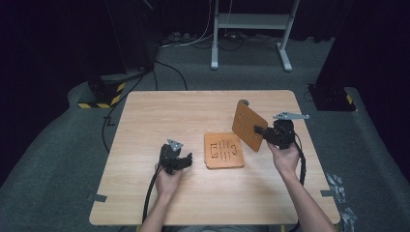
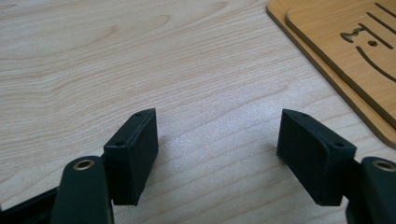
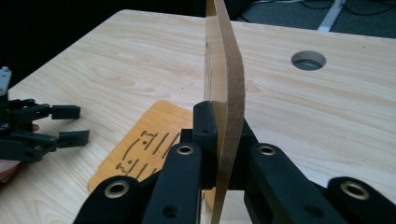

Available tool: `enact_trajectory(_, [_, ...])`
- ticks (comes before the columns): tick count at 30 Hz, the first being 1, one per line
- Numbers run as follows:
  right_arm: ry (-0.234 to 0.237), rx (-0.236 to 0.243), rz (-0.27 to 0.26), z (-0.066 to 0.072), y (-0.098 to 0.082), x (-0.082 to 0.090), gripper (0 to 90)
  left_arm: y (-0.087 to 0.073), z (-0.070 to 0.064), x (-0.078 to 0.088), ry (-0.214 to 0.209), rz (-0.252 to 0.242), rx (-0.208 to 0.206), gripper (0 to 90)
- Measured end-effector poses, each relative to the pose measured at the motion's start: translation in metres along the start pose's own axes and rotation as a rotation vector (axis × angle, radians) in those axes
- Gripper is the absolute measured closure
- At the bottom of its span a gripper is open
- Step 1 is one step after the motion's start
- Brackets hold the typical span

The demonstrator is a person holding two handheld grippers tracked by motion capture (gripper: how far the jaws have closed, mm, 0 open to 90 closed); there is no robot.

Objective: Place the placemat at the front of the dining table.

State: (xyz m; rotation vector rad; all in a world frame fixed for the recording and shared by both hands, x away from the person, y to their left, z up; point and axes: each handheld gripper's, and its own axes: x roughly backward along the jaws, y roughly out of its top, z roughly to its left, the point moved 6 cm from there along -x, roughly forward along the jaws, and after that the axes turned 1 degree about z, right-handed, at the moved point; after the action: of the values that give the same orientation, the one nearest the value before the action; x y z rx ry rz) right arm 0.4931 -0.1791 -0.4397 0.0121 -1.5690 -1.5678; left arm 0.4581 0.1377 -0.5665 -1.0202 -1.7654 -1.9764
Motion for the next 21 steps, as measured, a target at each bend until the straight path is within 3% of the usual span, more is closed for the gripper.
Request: enact_trajectory(21, [-0.114,-0.078,0.001,-0.043,-0.005,-0.007,86.5,0.0,-0.001,0.0,-0.009,0.001,-0.012,29.2])
